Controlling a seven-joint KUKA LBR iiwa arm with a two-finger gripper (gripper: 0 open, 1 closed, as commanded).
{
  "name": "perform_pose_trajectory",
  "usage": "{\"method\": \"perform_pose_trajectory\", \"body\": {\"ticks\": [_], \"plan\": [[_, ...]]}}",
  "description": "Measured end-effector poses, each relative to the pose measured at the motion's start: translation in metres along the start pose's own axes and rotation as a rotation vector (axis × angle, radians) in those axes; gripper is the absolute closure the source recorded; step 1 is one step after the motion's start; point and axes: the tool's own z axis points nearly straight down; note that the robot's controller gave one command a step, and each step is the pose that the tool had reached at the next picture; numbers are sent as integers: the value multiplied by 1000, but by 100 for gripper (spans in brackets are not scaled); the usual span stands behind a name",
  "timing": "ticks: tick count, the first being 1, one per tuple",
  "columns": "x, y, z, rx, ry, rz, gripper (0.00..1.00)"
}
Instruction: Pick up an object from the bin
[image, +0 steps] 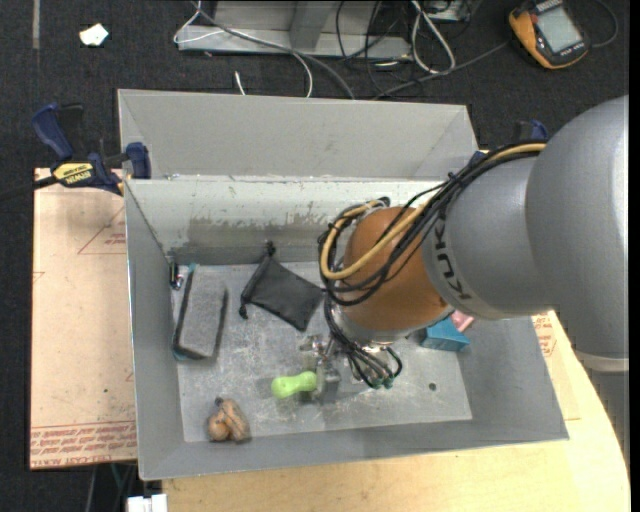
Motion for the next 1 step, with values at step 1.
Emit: {"method": "perform_pose_trajectory", "body": {"ticks": [1], "plan": [[0, 0, 0, 0, -1, 0, 0]]}}
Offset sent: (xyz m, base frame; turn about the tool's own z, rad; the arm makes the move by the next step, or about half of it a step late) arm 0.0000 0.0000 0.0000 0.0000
